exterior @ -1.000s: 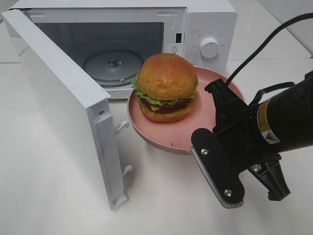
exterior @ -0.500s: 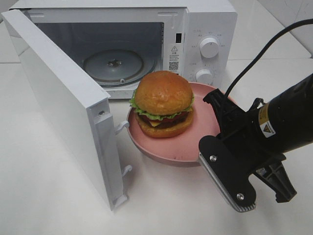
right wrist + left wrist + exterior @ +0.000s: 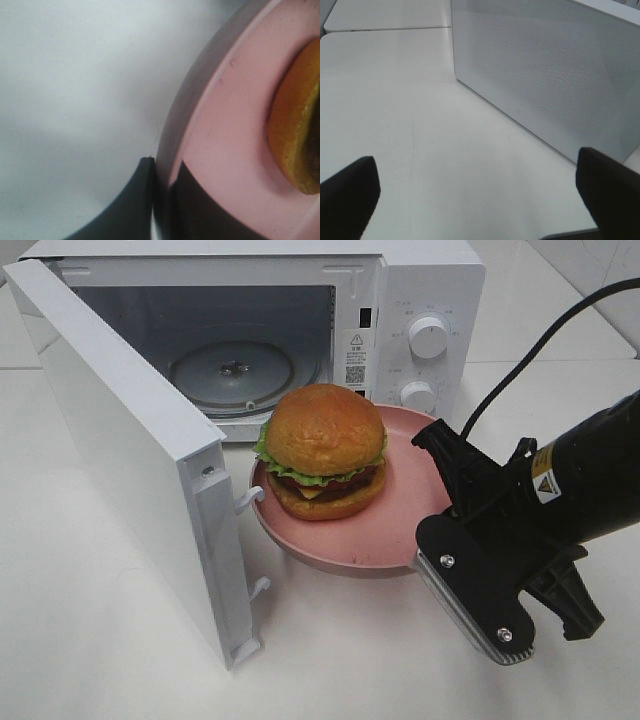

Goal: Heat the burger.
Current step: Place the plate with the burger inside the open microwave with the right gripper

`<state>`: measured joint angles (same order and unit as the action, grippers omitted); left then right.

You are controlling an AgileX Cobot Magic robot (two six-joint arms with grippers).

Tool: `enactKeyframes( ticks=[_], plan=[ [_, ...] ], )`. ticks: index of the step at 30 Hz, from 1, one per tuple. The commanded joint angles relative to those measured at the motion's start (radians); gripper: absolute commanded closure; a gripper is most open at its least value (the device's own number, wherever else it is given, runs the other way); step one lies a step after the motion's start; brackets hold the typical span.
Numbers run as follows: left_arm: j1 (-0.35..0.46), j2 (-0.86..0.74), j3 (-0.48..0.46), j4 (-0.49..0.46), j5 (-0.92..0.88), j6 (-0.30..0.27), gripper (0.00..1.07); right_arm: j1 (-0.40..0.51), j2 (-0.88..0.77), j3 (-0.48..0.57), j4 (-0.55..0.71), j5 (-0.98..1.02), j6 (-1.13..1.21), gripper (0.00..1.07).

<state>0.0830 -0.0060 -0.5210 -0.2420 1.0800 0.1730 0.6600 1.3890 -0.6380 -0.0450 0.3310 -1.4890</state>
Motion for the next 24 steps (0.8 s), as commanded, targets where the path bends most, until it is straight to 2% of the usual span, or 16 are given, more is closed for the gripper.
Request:
enactKeyframes(
  ticks=[1, 9, 11, 24],
  plan=[
    [0.003, -0.021, 0.005, -0.005, -0.001, -0.001, 0.07, -0.003, -0.009, -0.008, 0.005, -0.06, -0.011, 1.07],
    [0.003, -0.021, 0.005, -0.005, -0.001, -0.001, 0.07, -0.002, 0.018, -0.064, 0.006, -0.028, -0.007, 1.07],
    [0.003, -0.021, 0.005, -0.005, -0.001, -0.001, 0.07, -0.002, 0.067, -0.114, 0.013, -0.019, -0.007, 1.07],
    [0.003, -0.015, 0.005, -0.005, -0.001, -0.001, 0.07, -0.002, 0.188, -0.253, 0.015, -0.007, -0.008, 1.07]
  ],
)
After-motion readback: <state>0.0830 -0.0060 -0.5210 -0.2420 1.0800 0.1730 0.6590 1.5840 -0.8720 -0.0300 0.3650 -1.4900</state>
